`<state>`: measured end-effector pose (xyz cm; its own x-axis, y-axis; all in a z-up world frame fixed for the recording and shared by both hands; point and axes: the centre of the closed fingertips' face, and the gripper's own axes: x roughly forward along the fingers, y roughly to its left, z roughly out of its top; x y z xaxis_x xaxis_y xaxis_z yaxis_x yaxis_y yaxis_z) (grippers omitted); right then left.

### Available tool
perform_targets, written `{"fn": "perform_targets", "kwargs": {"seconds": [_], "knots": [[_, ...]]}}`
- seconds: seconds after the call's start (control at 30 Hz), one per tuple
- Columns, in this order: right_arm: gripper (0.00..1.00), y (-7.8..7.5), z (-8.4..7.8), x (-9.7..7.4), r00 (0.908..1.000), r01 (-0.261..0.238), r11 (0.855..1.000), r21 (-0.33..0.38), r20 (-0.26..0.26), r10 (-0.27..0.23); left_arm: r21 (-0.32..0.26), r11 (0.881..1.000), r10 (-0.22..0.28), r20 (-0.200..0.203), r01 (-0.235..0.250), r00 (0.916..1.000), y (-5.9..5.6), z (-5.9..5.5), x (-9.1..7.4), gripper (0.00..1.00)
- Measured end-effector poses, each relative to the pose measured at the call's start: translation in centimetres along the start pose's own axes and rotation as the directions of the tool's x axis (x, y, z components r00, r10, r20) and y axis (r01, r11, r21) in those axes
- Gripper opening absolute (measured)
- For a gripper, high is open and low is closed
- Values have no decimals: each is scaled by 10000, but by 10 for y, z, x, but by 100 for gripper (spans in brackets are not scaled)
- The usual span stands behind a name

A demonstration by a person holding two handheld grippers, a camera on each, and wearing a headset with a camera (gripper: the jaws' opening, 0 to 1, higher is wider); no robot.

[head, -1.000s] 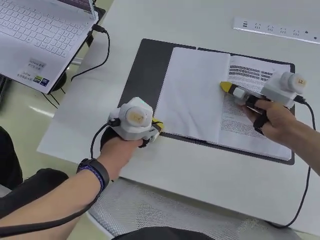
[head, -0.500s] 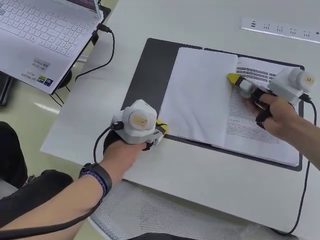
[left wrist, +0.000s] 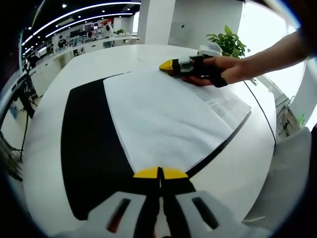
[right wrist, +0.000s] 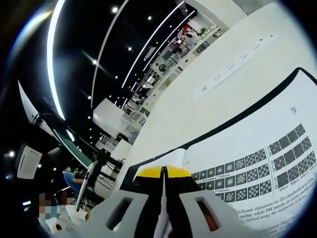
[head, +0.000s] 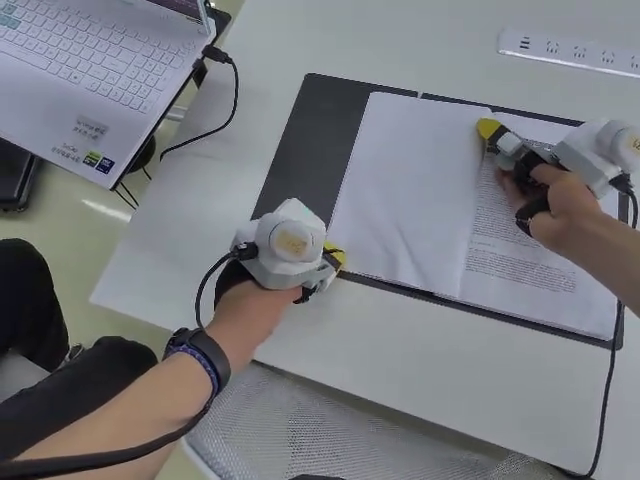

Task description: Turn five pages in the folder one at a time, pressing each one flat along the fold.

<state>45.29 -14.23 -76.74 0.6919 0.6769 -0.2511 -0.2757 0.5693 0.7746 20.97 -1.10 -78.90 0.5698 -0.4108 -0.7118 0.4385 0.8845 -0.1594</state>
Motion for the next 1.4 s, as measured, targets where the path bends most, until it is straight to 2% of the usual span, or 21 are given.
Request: {"fn": "perform_targets", "kwargs": {"seconds": [0.3, 0.83, 1.07, 1.13, 1.4], "knots": [[0, -13, 14, 15, 9990, 150, 9995, 274, 416, -161, -53, 10000, 75, 41, -75, 10000, 0, 0, 0, 0], [0, -17, 10, 16, 9996, 100, 9997, 223, 253, -106, -57, 10000, 47, 44, -47, 10000, 1, -1, 0, 0], [0, -13, 0, 7, 9999, -89, 9999, -77, -118, 88, -59, 10000, 38, 78, -37, 10000, 1, -1, 0, 0], [0, -10, -7, 2, 9991, -277, 9989, -381, -336, 264, -67, 10000, 41, 102, -40, 9999, 1, -1, 0, 0], [0, 20, -29, -25, 9956, -625, 9963, -597, -731, 581, -103, 9999, 83, 155, -82, 9998, 1, 0, 1, 0]]}}
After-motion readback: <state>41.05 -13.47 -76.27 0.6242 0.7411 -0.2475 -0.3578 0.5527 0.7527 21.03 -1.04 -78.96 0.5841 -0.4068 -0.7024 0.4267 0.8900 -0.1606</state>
